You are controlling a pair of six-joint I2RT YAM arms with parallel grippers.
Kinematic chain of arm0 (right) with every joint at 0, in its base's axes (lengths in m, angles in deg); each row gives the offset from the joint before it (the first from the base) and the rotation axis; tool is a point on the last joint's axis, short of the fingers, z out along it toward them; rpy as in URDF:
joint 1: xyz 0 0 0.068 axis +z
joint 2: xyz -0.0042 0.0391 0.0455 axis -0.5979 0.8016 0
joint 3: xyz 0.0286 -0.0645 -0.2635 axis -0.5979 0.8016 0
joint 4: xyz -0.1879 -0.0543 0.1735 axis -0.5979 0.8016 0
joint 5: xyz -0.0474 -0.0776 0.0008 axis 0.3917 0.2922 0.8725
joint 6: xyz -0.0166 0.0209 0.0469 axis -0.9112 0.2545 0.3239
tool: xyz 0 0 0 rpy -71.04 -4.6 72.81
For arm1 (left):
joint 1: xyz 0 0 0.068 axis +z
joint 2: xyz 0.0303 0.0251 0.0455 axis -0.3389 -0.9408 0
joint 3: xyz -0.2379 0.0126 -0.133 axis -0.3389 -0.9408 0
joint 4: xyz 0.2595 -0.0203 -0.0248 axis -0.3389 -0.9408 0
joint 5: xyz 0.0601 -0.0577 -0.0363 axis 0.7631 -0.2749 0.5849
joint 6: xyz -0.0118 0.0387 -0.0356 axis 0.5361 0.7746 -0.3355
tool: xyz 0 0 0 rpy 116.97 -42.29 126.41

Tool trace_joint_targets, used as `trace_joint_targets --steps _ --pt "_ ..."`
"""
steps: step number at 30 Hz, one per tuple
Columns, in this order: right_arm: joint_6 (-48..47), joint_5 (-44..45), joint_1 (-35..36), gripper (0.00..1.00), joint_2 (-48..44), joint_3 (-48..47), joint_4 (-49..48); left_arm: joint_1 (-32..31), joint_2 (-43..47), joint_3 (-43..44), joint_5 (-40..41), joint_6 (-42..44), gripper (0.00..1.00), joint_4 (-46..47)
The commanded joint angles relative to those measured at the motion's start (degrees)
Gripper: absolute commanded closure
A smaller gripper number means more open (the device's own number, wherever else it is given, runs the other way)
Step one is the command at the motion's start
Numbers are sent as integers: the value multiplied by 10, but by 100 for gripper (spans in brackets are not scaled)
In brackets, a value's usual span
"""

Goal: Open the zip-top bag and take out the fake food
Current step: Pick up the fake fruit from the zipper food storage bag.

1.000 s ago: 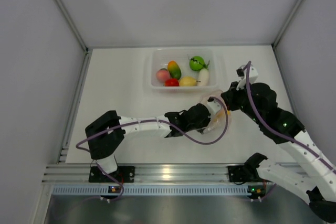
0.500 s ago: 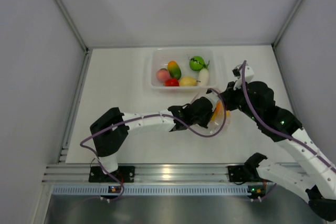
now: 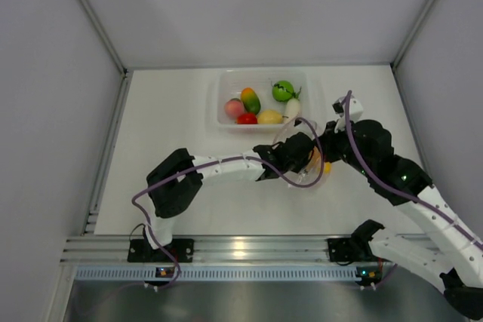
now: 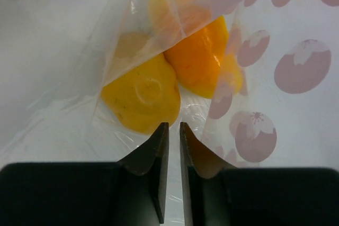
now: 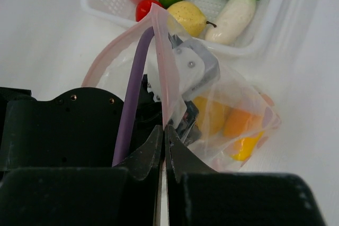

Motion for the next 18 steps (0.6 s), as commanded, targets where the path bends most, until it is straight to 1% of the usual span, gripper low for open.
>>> trace_joint_targets --steps 1,3,4,6,7,13,16,18 --pt "21 -45 0 100 -12 0 -25 18 -18 31 18 -49 77 -9" --pt "22 -47 0 100 -16 3 -26 21 -26 37 12 -50 75 -10" --pt "23 -48 0 100 -16 4 -27 22 -35 44 11 -50 69 -12" --pt "24 -51 0 100 -18 8 -27 25 -45 49 15 -53 63 -13" --pt "25 -52 0 100 -19 10 -29 25 -50 51 19 -56 56 -13" --pt "31 -39 0 100 -27 21 -24 26 -80 70 52 -51 55 -14" --pt "36 11 0 100 -28 19 -3 26 -98 90 53 -38 55 -14" --pt "32 45 0 100 -28 16 13 26 -108 107 50 -33 50 -13"
